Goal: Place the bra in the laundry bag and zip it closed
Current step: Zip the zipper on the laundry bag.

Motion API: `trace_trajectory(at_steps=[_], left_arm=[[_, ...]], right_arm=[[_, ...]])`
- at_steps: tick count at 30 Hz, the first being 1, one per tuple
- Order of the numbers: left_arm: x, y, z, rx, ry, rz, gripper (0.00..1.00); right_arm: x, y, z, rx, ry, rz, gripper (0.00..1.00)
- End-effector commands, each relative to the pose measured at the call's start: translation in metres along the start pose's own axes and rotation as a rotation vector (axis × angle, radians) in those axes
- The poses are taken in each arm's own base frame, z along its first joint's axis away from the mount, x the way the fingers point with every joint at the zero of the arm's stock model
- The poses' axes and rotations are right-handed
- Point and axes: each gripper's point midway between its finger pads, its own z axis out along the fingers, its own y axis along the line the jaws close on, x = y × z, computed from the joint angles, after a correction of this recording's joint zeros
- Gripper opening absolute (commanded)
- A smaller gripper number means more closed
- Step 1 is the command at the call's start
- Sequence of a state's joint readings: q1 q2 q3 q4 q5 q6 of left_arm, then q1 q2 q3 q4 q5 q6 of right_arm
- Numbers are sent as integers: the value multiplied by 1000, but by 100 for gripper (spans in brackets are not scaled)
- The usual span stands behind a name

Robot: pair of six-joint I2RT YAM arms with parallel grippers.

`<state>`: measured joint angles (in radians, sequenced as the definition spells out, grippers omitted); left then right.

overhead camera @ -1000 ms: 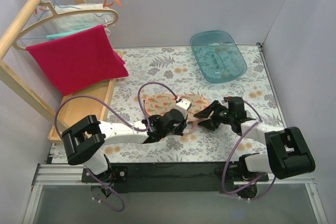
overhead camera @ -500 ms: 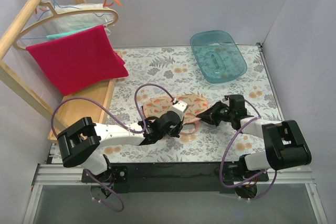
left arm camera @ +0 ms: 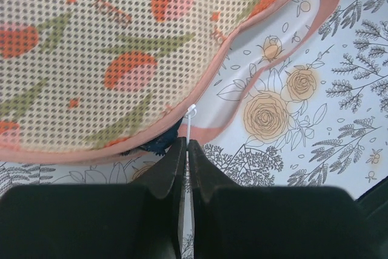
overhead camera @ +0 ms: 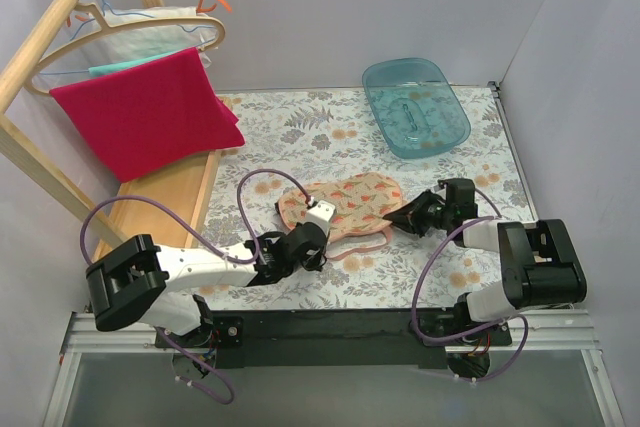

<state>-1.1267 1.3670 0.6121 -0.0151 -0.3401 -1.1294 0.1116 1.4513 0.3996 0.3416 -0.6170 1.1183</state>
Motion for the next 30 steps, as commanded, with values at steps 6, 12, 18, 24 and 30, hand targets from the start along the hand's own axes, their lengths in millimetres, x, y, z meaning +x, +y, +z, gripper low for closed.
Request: trace_trajectory(at_steps=[6,12,18,24,30], left_arm=[[7,13,-8,-45,17,-18,0],[-6,-7,3,4,11,-26,0],[-24,-26,16,42,-1,-20,0],[-38,-41,20,79,-12,-9,0],[-42,-45,20,89,-16,-1,0]], right_arm=[[-23,41,5,-139,73,-212,61],[1,37,-21,-156,23,-222,84],[22,28,-40,-148,-21,-147,84],[34,45,-48,-204,3,-151,81],[37,49,-38,-188,42,-132,80]])
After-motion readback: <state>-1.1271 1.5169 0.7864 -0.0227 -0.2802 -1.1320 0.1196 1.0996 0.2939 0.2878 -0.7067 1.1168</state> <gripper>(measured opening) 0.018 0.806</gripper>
